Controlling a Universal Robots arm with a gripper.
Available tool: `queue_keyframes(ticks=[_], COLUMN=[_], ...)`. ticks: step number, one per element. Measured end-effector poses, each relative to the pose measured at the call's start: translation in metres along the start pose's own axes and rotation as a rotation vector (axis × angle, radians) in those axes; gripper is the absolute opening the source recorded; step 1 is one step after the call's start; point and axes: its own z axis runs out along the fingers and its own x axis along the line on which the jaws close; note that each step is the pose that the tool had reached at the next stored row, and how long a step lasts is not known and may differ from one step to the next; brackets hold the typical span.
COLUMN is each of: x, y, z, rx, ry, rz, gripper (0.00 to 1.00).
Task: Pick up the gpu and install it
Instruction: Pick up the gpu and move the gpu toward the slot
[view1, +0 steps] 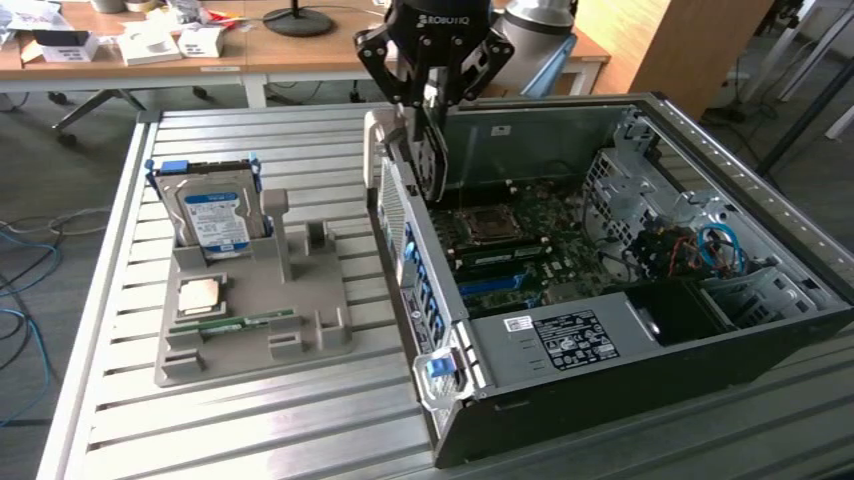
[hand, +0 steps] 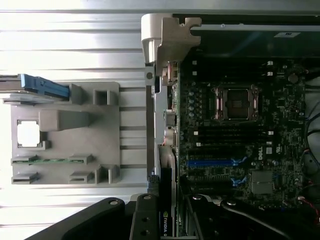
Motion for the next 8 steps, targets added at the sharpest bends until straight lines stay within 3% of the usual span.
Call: queue_keyframes(ticks=[8], x=[-0.021], y=[0.0008], z=[0.0004], rx=[-0.0015], ry=[0.0001], rz=[0.0], gripper=[0.26])
